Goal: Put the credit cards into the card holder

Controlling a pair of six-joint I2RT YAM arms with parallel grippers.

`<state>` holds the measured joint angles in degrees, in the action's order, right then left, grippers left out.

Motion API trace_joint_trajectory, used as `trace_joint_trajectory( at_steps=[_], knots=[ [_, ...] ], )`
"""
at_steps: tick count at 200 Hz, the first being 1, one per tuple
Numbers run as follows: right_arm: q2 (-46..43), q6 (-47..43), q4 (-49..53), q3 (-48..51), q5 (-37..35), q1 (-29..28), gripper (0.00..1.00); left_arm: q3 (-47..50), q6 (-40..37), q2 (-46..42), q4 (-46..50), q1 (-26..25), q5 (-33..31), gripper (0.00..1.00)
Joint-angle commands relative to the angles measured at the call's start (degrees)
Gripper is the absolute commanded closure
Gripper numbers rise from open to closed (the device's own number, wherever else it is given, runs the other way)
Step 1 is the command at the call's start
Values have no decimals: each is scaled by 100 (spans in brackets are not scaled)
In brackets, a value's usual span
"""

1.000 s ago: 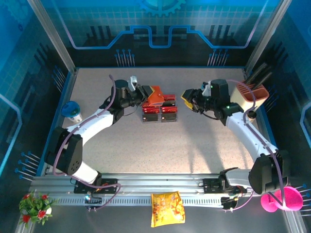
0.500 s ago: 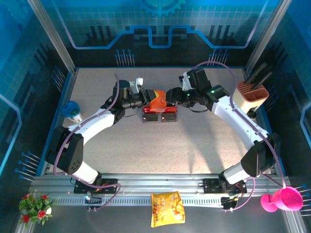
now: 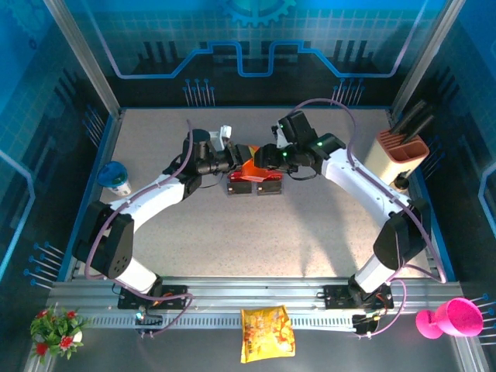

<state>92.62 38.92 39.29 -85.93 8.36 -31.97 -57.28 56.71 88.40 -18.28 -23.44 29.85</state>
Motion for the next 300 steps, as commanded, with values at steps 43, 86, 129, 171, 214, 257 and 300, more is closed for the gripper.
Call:
trace_joint_trajectory(
  at_steps=[43,86,129,171,214,257,300],
  knots=[
    [-60,-94,798,554,-2232,-55,56,-4,271,-22,-513,-20,101,91],
    [-110,-217,1120,898,-3060,102,59,52,462,-16,-770,-20,58,93],
    [-743,-395,947,1287,-2207,791,59,54,549,0,-823,-21,-27,91],
    [-1593,-136,-257,1495,561,1200,46,79,996,72,-1243,-26,-174,89],
    [-1432,1012,-1791,1393,1699,1085,35,-20,1279,193,-1489,-40,-257,89],
    [-816,1354,-2370,1188,1822,942,38,-34,1411,269,-1660,-51,-323,89],
    [-857,1720,-3081,1811,1862,1159,51,-21,1516,314,-1779,-54,-375,89]
  ],
)
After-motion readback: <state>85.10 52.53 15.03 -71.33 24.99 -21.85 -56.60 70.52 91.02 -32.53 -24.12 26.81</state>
